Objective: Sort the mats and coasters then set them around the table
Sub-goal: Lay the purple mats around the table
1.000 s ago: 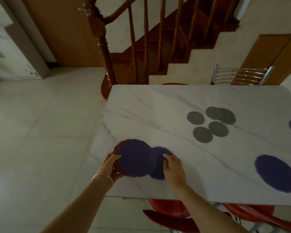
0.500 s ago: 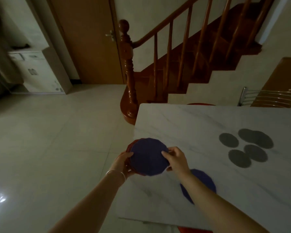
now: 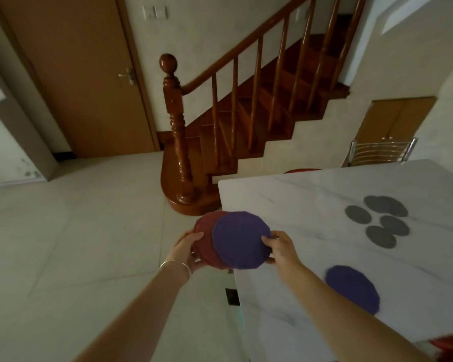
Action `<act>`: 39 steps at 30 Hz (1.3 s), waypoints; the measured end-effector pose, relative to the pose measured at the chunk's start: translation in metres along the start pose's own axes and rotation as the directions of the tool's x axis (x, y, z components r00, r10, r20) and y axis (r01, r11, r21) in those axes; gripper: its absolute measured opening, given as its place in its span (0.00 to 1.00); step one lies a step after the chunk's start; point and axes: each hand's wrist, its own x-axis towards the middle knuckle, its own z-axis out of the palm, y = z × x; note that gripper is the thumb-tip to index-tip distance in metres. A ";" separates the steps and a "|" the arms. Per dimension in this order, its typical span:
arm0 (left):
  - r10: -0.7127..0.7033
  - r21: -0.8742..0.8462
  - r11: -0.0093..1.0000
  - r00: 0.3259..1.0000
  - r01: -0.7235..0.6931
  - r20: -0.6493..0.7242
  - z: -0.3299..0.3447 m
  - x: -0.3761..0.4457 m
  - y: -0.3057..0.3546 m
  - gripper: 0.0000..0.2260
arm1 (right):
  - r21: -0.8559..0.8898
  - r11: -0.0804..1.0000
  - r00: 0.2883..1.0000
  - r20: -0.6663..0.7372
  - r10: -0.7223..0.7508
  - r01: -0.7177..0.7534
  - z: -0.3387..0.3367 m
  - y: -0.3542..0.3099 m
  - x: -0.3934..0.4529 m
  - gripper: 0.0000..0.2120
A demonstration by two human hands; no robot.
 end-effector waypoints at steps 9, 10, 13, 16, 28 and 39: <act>-0.022 -0.002 1.000 1.000 0.022 0.004 -0.006 0.072 0.035 0.07 | 0.202 0.979 0.971 -0.236 0.042 0.007 -0.014 -0.004 0.073 0.03; -0.029 0.011 1.000 1.000 0.029 0.003 -0.005 0.084 0.038 0.07 | 0.220 0.976 0.964 -0.260 0.060 -0.001 -0.016 0.000 0.083 0.04; -0.060 0.045 0.997 0.998 0.059 0.006 0.000 0.119 0.052 0.06 | 0.274 0.960 0.935 -0.324 0.144 -0.053 -0.017 0.013 0.116 0.08; -0.088 0.075 0.993 0.996 0.086 0.016 0.009 0.153 0.068 0.07 | 0.316 0.942 0.905 -0.360 0.227 -0.111 -0.007 0.028 0.138 0.09; -0.228 0.204 0.958 0.968 0.203 0.106 0.039 0.248 0.092 0.08 | 0.301 0.943 0.851 -0.450 0.272 -0.143 0.023 0.061 0.175 0.12; -0.380 0.382 0.885 0.885 0.265 0.267 0.062 0.286 0.096 0.15 | -0.585 0.716 0.752 -0.646 -0.127 -0.381 0.041 0.083 0.162 0.16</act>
